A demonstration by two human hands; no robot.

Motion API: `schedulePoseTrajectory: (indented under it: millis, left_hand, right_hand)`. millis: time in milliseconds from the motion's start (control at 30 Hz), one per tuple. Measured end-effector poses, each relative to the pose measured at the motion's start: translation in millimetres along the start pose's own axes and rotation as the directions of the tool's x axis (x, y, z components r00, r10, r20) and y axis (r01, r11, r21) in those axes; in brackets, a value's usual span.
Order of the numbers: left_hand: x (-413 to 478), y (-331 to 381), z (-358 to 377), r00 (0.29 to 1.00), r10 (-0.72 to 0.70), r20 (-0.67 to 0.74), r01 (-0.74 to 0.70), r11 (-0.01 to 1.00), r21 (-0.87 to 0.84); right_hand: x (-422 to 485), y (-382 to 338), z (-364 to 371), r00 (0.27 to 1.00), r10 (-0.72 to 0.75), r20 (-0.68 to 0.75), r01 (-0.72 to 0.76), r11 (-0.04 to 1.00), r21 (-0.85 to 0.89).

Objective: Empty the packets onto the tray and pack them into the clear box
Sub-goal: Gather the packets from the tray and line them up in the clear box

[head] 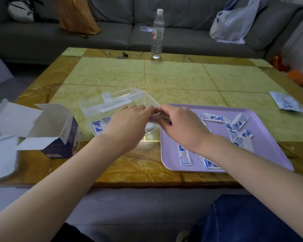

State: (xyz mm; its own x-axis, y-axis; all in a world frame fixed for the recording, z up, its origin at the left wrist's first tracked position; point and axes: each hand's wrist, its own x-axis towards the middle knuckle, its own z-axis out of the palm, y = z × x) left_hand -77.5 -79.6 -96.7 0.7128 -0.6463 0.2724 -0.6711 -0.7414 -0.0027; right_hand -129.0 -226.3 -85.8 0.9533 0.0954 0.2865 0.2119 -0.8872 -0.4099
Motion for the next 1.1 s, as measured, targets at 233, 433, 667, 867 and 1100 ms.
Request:
schedulePoseTrajectory:
  millis: [233, 433, 667, 867, 1100]
  left_hand:
    - [-2.6, -35.5, -26.3, 0.987, -0.082, -0.135, 0.075, 0.996, -0.057]
    - [-16.9, -53.4, -29.5, 0.946, -0.250, -0.208, 0.192, 0.946, -0.261]
    - [-46.1, -74.0, 4.3, 0.907, -0.420, -0.024, 0.414, 0.902, -0.125]
    - [-60.6, -75.0, 22.1, 0.866, -0.499, -0.001, 0.496, 0.861, -0.110]
    - [-61.9, -77.4, 32.9, 0.884, -0.461, -0.074, 0.459, 0.887, -0.039]
  right_hand:
    - [36.8, -25.8, 5.9, 0.994, -0.106, 0.000, 0.105, 0.986, -0.127]
    - [56.7, -42.2, 15.8, 1.000, -0.031, 0.003, 0.031, 0.999, -0.015]
    - [96.9, -31.4, 36.8, 0.950, 0.254, 0.180, -0.258, 0.966, 0.002]
    - [119.0, -19.7, 63.6, 0.812, 0.490, 0.317, -0.503, 0.863, -0.045]
    - [127.0, -15.1, 88.0, 0.748, 0.537, 0.389, -0.546, 0.832, -0.099]
